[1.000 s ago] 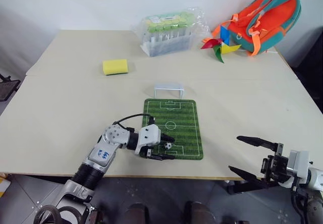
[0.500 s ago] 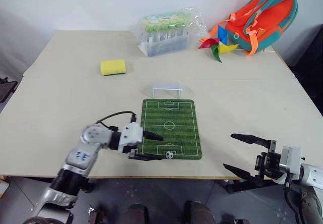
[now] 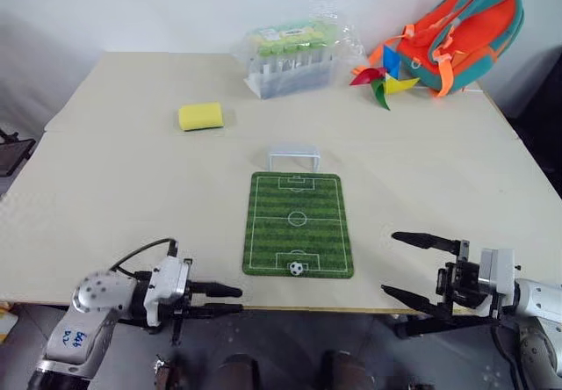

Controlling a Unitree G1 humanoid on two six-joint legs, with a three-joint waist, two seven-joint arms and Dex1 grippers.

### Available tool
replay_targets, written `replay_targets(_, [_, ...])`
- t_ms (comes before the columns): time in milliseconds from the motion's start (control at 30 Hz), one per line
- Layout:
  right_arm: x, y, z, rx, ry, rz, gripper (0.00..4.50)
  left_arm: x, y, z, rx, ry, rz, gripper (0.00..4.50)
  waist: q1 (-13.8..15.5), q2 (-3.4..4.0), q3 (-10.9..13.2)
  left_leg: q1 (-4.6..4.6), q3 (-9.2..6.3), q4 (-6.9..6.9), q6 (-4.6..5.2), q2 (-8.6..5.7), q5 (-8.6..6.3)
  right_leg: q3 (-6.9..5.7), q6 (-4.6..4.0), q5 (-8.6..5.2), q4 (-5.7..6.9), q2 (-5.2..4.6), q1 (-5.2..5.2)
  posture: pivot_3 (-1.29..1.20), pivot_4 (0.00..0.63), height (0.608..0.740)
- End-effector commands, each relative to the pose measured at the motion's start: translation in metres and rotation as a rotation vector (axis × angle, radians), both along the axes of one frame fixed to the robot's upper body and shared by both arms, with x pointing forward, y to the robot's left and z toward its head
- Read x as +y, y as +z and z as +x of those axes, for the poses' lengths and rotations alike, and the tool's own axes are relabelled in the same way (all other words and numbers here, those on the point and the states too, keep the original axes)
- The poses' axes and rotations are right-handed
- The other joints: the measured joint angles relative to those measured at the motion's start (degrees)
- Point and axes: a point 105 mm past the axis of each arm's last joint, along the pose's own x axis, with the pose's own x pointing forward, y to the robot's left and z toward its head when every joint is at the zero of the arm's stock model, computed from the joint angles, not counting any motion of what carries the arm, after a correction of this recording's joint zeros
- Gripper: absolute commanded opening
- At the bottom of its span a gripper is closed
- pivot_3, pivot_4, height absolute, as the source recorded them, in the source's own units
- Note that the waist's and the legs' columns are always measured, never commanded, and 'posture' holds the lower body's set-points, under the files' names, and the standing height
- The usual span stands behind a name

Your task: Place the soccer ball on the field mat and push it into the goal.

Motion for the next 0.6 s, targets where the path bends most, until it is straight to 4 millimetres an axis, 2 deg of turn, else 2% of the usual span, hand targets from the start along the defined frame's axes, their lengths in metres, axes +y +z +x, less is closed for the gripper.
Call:
replay_targets(33, [0.002,0.010,-0.002,-0.018,0.018,-0.003,4.50,-0.012,0.007,-0.005,-0.050,-0.029,-0.017,0.02,-0.1,0.00,0.0,0.00,0.00,0.00,0.01,0.00,0.00,0.02,0.00,0.00,-0.01,0.00,0.00,0.00,0.150,0.740])
replay_targets(200, [0.001,0.013,-0.001,-0.022,0.010,-0.012,4.50,-0.029,0.000,-0.002,-0.052,-0.060,-0.016,0.02,-0.3,0.04,0.0,0.01,0.01,-0.05,-0.01,-0.01,-0.02,0.02,0.00,0.00,-0.01,0.01,-0.01,0.00,0.150,0.740])
replay_targets(400, [-0.006,0.015,-0.004,-0.038,-0.015,-0.038,4.50,-0.065,-0.011,0.014,-0.002,-0.053,-0.029,0.02,-0.1,0.03,0.0,0.00,0.02,-0.01,0.00,-0.02,-0.02,0.02,0.01,0.01,-0.01,0.00,0.00,0.00,0.150,0.740])
replay_targets(600, [-0.009,0.013,-0.013,-0.026,-0.020,-0.070,4.50,-0.085,-0.012,0.030,0.014,-0.021,-0.026,0.02,-0.3,0.04,0.0,0.00,0.02,-0.04,0.00,-0.01,-0.02,0.02,0.01,0.01,-0.03,0.01,0.00,0.00,0.150,0.740])
